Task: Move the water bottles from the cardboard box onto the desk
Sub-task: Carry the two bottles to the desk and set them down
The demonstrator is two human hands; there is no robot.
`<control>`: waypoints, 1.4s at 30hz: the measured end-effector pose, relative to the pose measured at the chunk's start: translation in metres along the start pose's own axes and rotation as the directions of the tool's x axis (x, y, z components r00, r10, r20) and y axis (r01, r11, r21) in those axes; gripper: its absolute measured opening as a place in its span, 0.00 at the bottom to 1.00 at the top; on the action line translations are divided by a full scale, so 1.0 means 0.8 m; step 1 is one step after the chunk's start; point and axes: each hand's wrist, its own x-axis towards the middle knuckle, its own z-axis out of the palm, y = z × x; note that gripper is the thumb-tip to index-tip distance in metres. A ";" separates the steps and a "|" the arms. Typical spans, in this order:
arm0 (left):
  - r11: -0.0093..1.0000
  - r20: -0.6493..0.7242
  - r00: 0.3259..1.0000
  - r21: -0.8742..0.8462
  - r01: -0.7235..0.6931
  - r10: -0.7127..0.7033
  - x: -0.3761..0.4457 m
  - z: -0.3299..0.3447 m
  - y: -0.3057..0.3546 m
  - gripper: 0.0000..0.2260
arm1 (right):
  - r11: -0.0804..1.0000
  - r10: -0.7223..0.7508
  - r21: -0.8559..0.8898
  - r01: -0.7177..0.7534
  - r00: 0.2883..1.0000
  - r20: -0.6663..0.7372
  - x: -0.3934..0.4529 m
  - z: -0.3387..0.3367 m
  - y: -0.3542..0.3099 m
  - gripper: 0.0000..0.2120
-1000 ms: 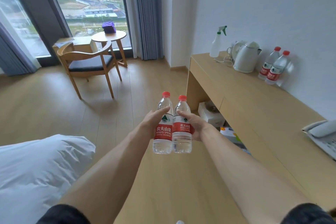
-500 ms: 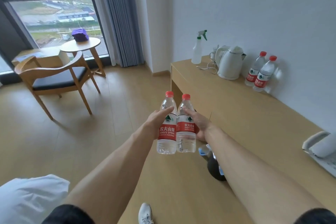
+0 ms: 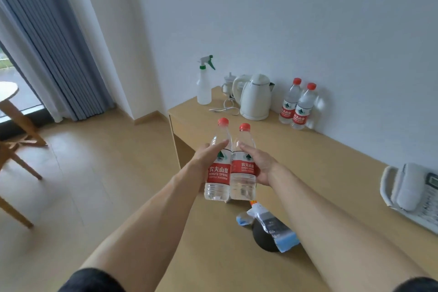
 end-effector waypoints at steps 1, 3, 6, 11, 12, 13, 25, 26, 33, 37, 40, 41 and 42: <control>1.000 0.024 1.000 0.011 -0.003 0.002 0.016 0.000 0.010 0.30 | 1.000 -0.020 0.006 0.020 0.999 -0.033 0.008 -0.001 -0.008 0.30; 1.000 0.084 0.996 0.023 -0.005 0.003 0.044 0.007 0.027 0.29 | 0.998 -0.057 0.022 0.060 0.993 -0.101 0.019 -0.010 -0.021 0.30; 0.999 0.183 0.983 0.045 0.002 -0.010 0.080 0.029 0.039 0.29 | 0.992 -0.093 0.068 0.106 0.980 -0.175 0.026 -0.033 -0.031 0.30; 0.996 0.316 0.947 0.089 0.020 -0.047 0.128 0.083 0.039 0.29 | 0.980 -0.130 0.107 0.169 0.945 -0.301 0.019 -0.083 -0.035 0.28; 0.994 0.339 0.939 0.105 0.021 -0.055 0.135 0.096 0.039 0.28 | 0.977 -0.137 0.110 0.182 0.935 -0.328 0.017 -0.094 -0.035 0.28; 0.992 0.360 0.931 0.124 0.020 -0.064 0.142 0.108 0.040 0.28 | 0.974 -0.143 0.113 0.196 0.921 -0.362 0.015 -0.107 -0.036 0.28; 0.979 0.471 0.882 0.189 -0.083 -0.016 0.216 0.233 0.072 0.25 | 0.934 -0.261 0.047 0.355 0.763 -0.592 0.030 -0.224 -0.077 0.26; 0.978 0.478 0.878 0.183 -0.095 -0.005 0.223 0.243 0.076 0.25 | 0.931 -0.275 0.032 0.362 0.759 -0.591 0.032 -0.235 -0.083 0.27; 0.920 0.464 0.884 0.320 -0.226 0.055 0.272 0.304 0.097 0.26 | 0.942 -0.295 -0.077 0.327 0.693 -0.658 0.032 -0.301 -0.114 0.22; 0.855 0.484 0.864 0.381 -0.351 0.139 0.291 0.331 0.096 0.25 | 0.944 -0.316 -0.154 0.293 0.661 -0.680 0.026 -0.329 -0.120 0.21; 0.787 0.529 0.833 0.440 -0.434 0.163 0.304 0.344 0.096 0.26 | 0.936 -0.347 -0.227 0.267 0.618 -0.705 0.029 -0.342 -0.119 0.23; 0.759 0.539 0.824 0.461 -0.460 0.172 0.310 0.349 0.097 0.26 | 0.935 -0.354 -0.242 0.261 0.605 -0.714 0.030 -0.347 -0.119 0.24; 0.735 0.545 0.819 0.479 -0.479 0.179 0.315 0.352 0.099 0.25 | 0.935 -0.354 -0.251 0.251 0.592 -0.724 0.032 -0.352 -0.120 0.25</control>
